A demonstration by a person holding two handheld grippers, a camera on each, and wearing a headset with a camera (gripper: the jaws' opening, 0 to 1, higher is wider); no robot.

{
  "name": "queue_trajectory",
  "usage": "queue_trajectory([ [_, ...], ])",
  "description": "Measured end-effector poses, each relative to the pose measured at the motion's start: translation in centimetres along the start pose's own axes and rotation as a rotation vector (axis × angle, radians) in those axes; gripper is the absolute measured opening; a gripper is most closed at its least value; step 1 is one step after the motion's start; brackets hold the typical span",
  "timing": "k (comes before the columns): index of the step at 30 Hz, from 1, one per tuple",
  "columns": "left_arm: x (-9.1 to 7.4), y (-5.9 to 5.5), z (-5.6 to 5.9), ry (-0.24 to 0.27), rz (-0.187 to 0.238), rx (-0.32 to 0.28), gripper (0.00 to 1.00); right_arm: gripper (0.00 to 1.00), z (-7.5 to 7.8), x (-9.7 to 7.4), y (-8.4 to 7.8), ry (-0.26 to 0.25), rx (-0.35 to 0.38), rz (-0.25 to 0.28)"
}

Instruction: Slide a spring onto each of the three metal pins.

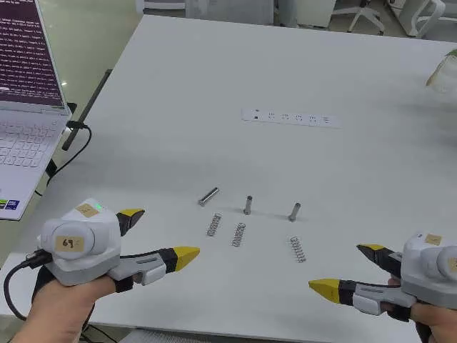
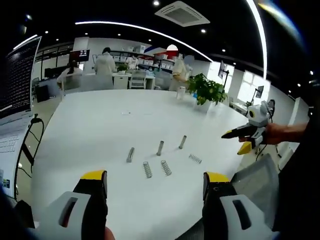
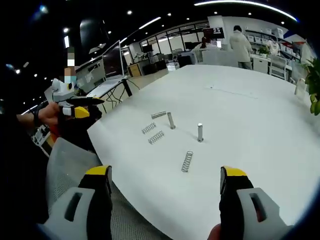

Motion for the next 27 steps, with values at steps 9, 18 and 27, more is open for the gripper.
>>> queue_trajectory([
  [9, 0.18, 0.21, 0.09, -0.003, -0.001, 0.008, 0.74, 0.87, 0.06, -0.02, 0.09, -0.003, 0.005, 0.010],
  [18, 0.23, 0.23, 0.09, 0.000, 0.001, 0.004, 0.74, 0.86, 0.13, 0.01, -0.24, -0.003, 0.007, 0.000],
  [27, 0.20, 0.12, -0.05, 0.004, 0.001, -0.004, 0.73, 0.86, 0.23, 0.00, -0.39, -0.003, 0.011, -0.008],
])
Point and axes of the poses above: the centre of the closed fingertips' face, and the gripper's own axes: x roughly forward along the fingers, z roughly to its right, y roughly out of its top, the point moved 10 cm from there along -x, roughly backward along the fingers, and after that the axes turned 5 degrees about -z, right-handed, at the moved point
